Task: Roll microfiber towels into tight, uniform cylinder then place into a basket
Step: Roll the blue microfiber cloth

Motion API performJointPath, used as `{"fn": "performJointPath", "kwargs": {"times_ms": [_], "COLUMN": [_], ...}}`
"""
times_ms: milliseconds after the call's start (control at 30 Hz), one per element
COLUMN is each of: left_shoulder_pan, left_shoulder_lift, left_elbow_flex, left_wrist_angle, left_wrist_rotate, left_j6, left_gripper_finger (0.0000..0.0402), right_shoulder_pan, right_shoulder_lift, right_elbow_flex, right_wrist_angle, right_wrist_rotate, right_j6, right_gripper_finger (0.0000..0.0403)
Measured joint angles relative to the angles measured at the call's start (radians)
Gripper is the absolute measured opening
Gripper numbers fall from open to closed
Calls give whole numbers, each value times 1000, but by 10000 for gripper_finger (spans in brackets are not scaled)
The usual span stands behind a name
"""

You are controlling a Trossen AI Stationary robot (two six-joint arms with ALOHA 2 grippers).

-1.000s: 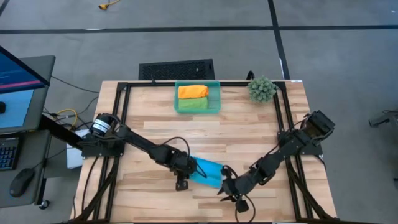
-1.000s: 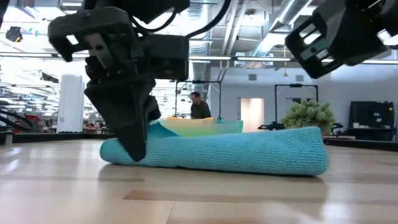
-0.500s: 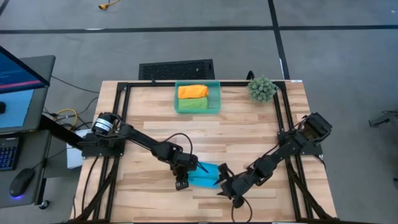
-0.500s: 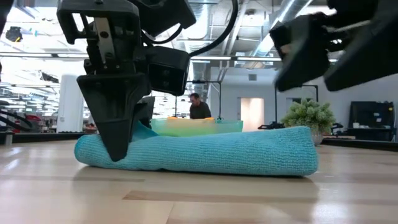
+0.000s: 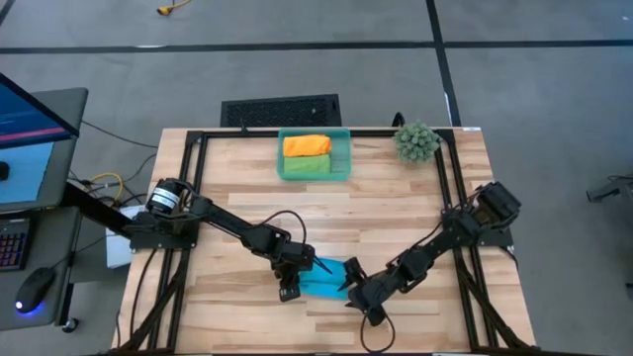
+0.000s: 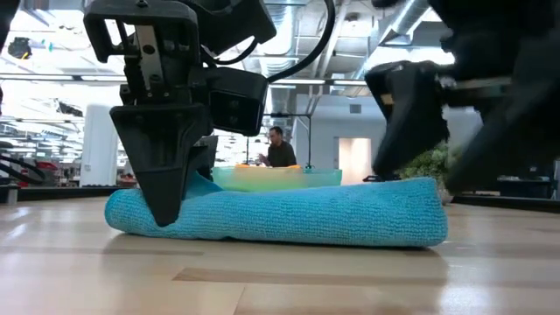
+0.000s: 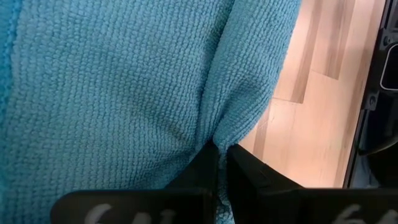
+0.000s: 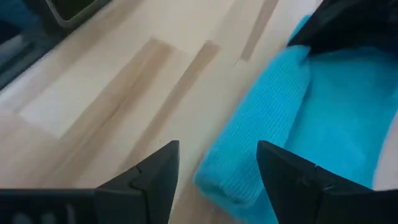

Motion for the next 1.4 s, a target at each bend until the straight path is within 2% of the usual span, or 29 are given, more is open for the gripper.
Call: {"fn": "performJointPath", "kwargs": {"times_ms": [167,400,733,900,1267,1400], "left_shoulder_pan": [0,0,-1,-1,-2,-1], "left_shoulder_lift": [0,0,0,0,0,0], "left_elbow_flex": [0,0,1,0,1,1], "left_wrist_angle": [0,-2,-6,-8,-15,-16], "left_wrist_rotate": [1,4,20,28,27,33], "left_j6": [1,3,11,19,19,38], "left_gripper_finger": [6,6,6,6,6,6], "right_shoulder_pan": [2,-24,-18,-24,-79,-102], "right_shoulder_lift": [58,92,76,76,82,81], "right_elbow_flex": [1,5,48,78,83,83], "right_wrist_angle": [12,-5,-44,-135,-213,-239], "right_wrist_rotate": [-30,-9,-4,-4,29,31], "right_j6": [7,158,158,169,285,370], "right_gripper_finger": [239,239,240,240,239,223]}}
